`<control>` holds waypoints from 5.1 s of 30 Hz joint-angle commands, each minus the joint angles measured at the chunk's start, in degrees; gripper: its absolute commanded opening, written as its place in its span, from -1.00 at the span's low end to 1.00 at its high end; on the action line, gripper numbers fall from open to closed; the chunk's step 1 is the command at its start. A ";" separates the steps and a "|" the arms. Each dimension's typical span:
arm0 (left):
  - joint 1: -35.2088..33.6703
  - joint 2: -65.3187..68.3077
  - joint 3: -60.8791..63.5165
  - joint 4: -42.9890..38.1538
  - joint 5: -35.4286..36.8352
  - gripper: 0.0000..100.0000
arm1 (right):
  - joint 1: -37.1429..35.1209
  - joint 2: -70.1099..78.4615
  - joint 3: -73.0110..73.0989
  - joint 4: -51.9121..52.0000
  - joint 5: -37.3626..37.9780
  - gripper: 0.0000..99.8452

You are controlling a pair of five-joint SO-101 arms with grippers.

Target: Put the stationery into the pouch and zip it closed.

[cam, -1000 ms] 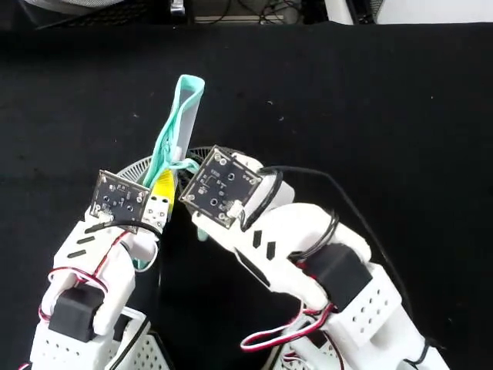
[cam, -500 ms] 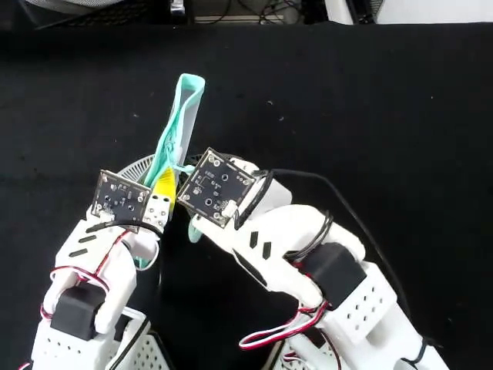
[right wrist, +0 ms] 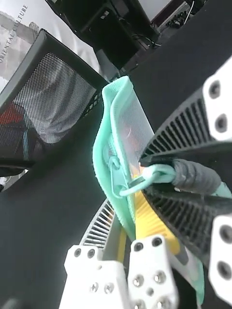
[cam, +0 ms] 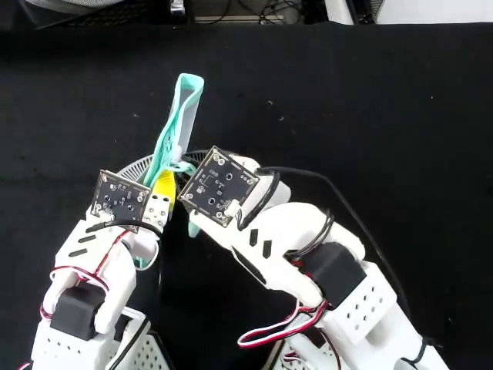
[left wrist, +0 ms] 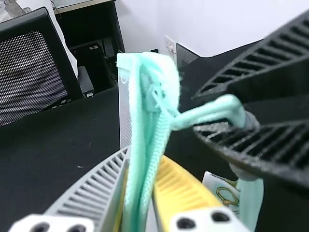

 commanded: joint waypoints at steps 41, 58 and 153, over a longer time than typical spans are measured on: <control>0.40 0.18 0.31 0.09 0.26 -0.94 | -1.49 1.45 -1.98 -3.43 -0.09 -0.85; -0.92 0.26 0.22 0.09 0.35 -0.94 | -3.25 5.49 -4.62 -4.13 3.08 -0.95; -1.10 0.18 2.59 0.97 2.37 -0.94 | 2.29 5.41 -0.48 -15.12 2.64 -0.73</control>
